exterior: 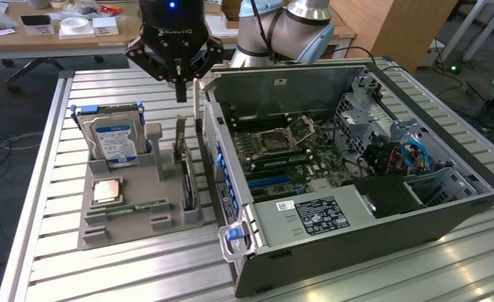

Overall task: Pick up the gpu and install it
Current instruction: 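Reach for the gpu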

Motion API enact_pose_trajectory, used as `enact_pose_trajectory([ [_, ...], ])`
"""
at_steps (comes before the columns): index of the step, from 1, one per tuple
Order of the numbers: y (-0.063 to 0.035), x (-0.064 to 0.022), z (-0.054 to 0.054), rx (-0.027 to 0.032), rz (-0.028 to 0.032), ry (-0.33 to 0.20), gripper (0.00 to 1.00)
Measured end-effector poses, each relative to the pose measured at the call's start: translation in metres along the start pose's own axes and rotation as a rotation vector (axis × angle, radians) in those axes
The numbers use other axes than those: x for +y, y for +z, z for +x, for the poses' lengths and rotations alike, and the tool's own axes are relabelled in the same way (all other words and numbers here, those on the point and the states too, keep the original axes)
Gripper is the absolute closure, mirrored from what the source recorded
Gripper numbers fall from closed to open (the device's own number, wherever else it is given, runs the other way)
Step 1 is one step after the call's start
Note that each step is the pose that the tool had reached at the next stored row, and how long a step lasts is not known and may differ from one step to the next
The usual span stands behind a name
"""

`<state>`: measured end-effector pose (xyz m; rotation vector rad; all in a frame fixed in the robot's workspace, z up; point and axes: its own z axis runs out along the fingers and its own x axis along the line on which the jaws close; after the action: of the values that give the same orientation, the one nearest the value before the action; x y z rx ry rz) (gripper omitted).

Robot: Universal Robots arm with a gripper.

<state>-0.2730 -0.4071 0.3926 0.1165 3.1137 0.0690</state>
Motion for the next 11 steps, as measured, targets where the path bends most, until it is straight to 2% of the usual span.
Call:
enact_pose_trajectory([
  [3, -0.0001, -0.0027, -0.0002, 0.0000, 0.0000, 0.000, 0.89],
  [11, -0.0002, -0.0038, -0.0003, 0.0001, 0.0000, 0.000, 0.89],
])
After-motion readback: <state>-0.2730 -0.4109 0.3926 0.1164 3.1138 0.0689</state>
